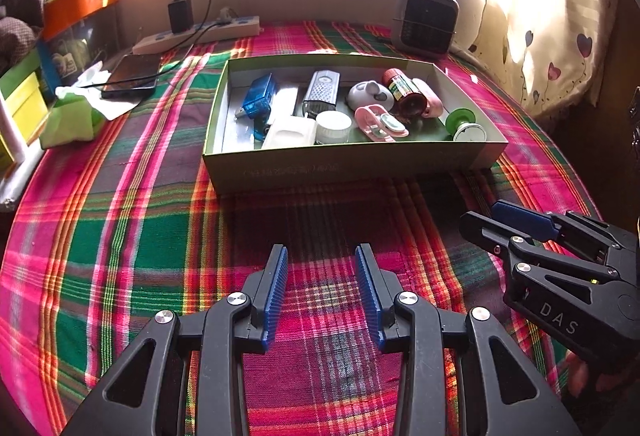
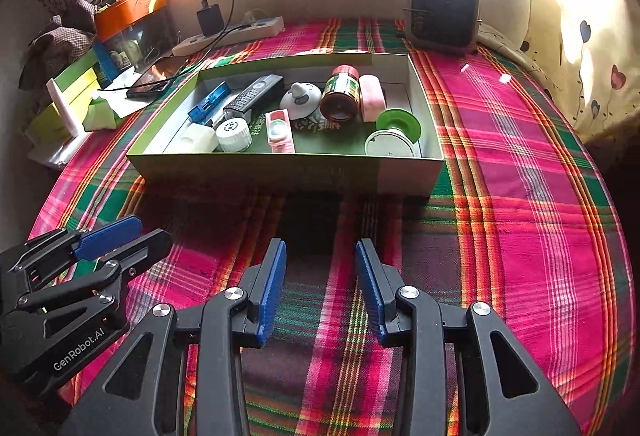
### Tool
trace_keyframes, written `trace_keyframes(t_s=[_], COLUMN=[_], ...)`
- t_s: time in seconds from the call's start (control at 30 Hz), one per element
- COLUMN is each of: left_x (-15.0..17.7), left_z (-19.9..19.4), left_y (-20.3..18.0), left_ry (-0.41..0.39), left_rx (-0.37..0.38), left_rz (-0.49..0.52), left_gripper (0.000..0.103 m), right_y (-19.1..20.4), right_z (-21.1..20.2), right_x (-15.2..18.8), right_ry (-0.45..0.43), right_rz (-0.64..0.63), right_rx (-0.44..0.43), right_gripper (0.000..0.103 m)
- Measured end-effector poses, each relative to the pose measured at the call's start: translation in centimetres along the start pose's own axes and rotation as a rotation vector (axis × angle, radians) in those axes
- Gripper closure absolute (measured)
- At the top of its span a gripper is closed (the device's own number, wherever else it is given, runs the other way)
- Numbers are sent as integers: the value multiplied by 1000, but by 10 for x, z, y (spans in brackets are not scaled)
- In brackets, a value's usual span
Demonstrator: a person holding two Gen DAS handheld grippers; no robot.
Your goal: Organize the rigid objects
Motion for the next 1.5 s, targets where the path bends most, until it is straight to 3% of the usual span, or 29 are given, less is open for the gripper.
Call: trace_keyframes(t_s=[0.4, 0.57, 1.5], left_x=[3, 3, 3], left_z=[4, 5, 6], left_y=[-12, -15, -17], left_ry=[-12, -9, -10], left_rx=[-65, -80, -75], left_rz=[16, 17, -11], left_gripper=[60, 57, 53], right_y=[-2, 2, -1], right_z=[2, 3, 5], right_x=[9, 9, 9], right_ry=[6, 5, 6], right_rz=[-4, -25, -10], right_rx=[48, 58, 88], right_gripper=[64, 57, 51])
Point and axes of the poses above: each gripper's, at about its wrist camera, not at the fingertips, and z roughly the way its jaws point, y to its left, x to its underside, the point moved 3 cm from there along z, roughly the way its jaws point, and after that the axes turned 15 degrees about y, right-handed, at the moved point
